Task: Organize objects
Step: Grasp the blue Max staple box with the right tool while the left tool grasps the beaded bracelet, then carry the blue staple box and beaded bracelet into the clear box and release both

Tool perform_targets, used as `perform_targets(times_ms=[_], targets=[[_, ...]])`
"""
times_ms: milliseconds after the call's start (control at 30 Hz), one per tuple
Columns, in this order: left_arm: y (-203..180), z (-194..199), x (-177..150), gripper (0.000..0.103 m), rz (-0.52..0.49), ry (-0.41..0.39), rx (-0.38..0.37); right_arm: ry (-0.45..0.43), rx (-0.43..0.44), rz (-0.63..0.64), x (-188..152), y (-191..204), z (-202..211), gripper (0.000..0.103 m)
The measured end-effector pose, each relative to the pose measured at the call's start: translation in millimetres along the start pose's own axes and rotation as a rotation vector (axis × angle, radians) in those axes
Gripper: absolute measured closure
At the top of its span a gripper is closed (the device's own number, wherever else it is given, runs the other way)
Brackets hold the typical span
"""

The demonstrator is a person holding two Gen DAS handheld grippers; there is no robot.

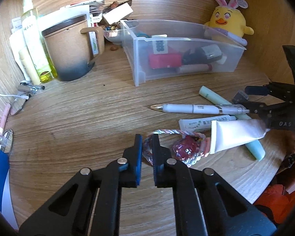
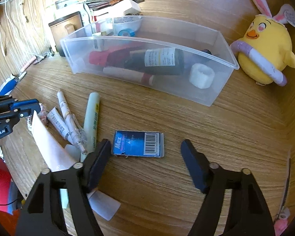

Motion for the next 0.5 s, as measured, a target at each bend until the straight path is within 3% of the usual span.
perform_targets(times_ms=[67,100,500], targets=[[3.3,-0.2,1.3,0.097,0.011,-0.004,0.007,-0.006,0.001,0.001,2.2,-0.5,0.0,0.057],[5.8,0.2,2.1,0.097,0.022,-0.007,0.005,-0.008,0.0,-0.003,3.1,-1.2,-0.1,0.058],[7.5,34.3,27.4,0.099,0.05,-0.137,-0.022,-0.04,0.003,-0.105,10.6,-21.4,5.3,0.058]])
Point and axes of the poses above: each gripper's, at about its wrist camera, not at the fingertips, and z roughly against the way its jaws point, y to its left, x to its top, the point moved 3 cm from there along -z, roughly the way its jaws point, and after that the axes turned 12 degrees about -x, right-handed, at the moved point
